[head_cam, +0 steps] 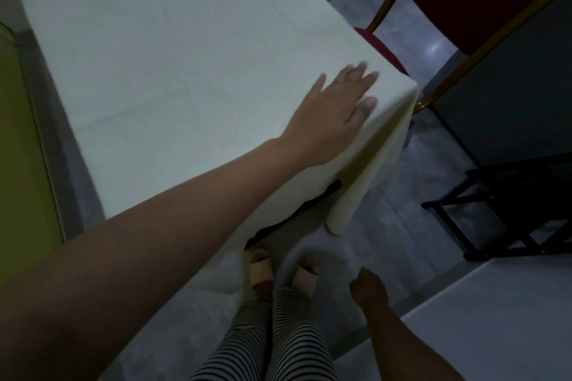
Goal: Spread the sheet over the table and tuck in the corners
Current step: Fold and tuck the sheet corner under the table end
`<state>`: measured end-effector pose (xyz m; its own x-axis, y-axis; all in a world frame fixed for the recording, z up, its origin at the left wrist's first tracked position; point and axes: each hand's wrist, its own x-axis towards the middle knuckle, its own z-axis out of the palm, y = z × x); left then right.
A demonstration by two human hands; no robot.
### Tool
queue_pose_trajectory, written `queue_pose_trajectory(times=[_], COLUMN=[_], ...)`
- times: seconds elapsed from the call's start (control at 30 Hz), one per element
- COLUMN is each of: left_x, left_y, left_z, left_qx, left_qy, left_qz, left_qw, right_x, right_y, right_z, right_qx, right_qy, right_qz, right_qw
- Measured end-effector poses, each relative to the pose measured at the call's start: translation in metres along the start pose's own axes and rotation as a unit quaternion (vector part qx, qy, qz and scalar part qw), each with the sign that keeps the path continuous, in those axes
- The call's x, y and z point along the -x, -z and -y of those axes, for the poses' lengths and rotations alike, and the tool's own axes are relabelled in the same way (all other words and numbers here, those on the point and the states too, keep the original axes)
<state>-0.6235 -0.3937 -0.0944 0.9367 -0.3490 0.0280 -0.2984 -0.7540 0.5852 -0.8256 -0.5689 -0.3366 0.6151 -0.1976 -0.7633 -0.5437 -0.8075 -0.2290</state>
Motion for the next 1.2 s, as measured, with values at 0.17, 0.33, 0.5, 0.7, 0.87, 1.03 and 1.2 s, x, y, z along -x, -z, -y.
queue_pose_trajectory(times=[0.17, 0.33, 0.5, 0.7, 0.87, 1.03, 1.2], left_x=[0.064, 0.131, 0.184, 0.221, 0.236, 0.236, 0.238], left_y=[0.035, 0.061, 0.077, 0.077, 0.075, 0.078, 0.069], left_z=[0.047, 0.096, 0.139, 0.164, 0.169, 0.169, 0.168], left_qx=[-0.039, -0.065, -0.048, -0.079, -0.085, -0.071, -0.063], left_qy=[0.065, 0.091, 0.119, 0.106, 0.103, 0.100, 0.102], left_qz=[-0.015, -0.041, -0.069, -0.022, 0.013, 0.020, -0.031], left_qw=[0.997, 0.993, 0.989, 0.991, 0.991, 0.992, 0.992], right_x=[0.015, 0.058, 0.149, 0.227, 0.245, 0.239, 0.227], right_y=[0.018, 0.007, -0.055, -0.144, -0.167, -0.151, -0.148], right_z=[0.058, 0.129, 0.173, 0.214, 0.249, 0.281, 0.256], right_qx=[-0.078, -0.175, -0.304, -0.318, -0.332, -0.312, -0.278], right_qy=[0.039, 0.101, 0.190, 0.310, 0.262, 0.243, 0.316], right_qz=[-0.054, -0.131, -0.184, -0.187, -0.253, -0.321, -0.268], right_qw=[0.995, 0.971, 0.915, 0.876, 0.870, 0.860, 0.867])
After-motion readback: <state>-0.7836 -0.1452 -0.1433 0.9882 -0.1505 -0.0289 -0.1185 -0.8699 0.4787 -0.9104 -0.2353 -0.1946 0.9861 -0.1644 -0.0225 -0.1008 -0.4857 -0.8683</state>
